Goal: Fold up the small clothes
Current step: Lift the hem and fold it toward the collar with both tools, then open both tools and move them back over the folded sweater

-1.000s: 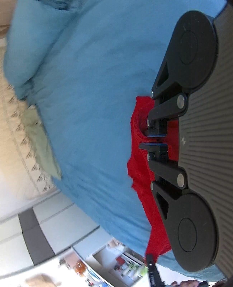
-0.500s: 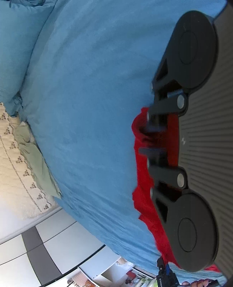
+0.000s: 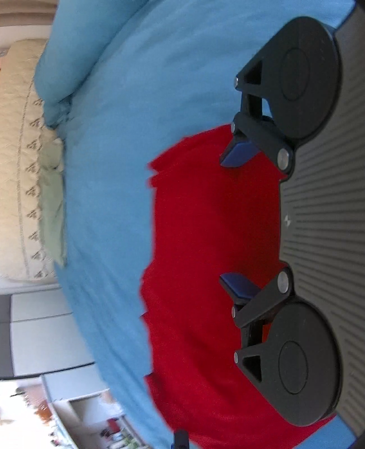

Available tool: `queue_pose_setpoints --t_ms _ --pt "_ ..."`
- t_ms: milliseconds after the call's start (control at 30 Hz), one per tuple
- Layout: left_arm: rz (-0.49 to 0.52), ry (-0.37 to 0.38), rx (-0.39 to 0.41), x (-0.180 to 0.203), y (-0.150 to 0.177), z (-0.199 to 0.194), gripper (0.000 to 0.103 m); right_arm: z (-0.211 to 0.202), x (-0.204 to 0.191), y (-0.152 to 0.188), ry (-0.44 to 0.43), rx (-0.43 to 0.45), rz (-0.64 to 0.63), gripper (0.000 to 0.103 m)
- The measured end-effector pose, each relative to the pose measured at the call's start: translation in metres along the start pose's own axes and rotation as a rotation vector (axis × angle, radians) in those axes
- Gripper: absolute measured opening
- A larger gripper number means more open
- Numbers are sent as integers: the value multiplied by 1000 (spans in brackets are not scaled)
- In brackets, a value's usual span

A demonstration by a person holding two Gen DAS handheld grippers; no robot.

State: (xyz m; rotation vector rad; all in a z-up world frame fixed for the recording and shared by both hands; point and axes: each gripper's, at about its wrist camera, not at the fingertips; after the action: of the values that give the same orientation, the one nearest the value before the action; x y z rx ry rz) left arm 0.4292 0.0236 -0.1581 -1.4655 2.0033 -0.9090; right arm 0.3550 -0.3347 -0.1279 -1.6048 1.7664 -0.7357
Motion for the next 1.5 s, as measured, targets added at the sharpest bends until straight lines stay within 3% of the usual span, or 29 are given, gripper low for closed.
queue_pose_setpoints --t_ms 67,167,233,300,400,467,600,733,900,1000,1067,1200,1267,1367,1433,1500 --pt "-22 -19 -20 -7 4 1 103 5 6 4 25 -6 25 101" --pt "-55 6 57 -20 -6 -9 103 3 13 0 18 -2 82 101" --pt "-22 -44 96 -23 -26 -6 103 -5 11 -4 -7 13 66 101" --pt "27 -115 82 -22 -48 11 103 -12 6 -5 -18 26 50 101" --pt "79 -150 35 -19 -70 45 103 -21 0 -3 -52 42 58 101" --pt "41 -153 33 -26 -71 62 103 -22 -4 -2 -59 46 64 101" --pt "-14 -203 -69 -43 -58 95 98 -17 -12 1 -64 46 63 101" --pt "25 -260 -44 -46 -50 95 100 -13 -12 4 -73 43 71 101" --pt "-53 -385 -49 -55 -54 89 100 -11 -12 4 -73 47 59 101" --pt "-33 -363 21 -39 -54 63 98 -13 -11 4 -74 54 65 101" --pt "19 -286 47 -24 -54 45 98 -15 -10 5 -75 61 71 101" --pt "96 1 76 -3 -34 14 98 -20 -11 8 -79 66 77 101" --pt "164 76 85 6 -22 9 99 -24 -12 11 -90 66 70 101" --pt "220 69 63 10 -9 19 99 -27 -13 15 -89 56 28 101" --pt "175 52 -7 4 -6 38 99 -23 -13 21 -69 34 5 101" --pt "110 81 -8 -4 -1 41 101 -21 -11 25 -60 37 -3 101"
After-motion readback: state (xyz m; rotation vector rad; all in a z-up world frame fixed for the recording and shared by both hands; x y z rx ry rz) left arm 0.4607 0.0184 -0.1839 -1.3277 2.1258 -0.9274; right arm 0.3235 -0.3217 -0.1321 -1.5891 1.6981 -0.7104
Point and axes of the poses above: each gripper's, at about its wrist camera, not at the fingertips, and z roughly the way its jaws point, x to its right, y to its underside, and after that the axes turned 4 degrees about z, right-handed
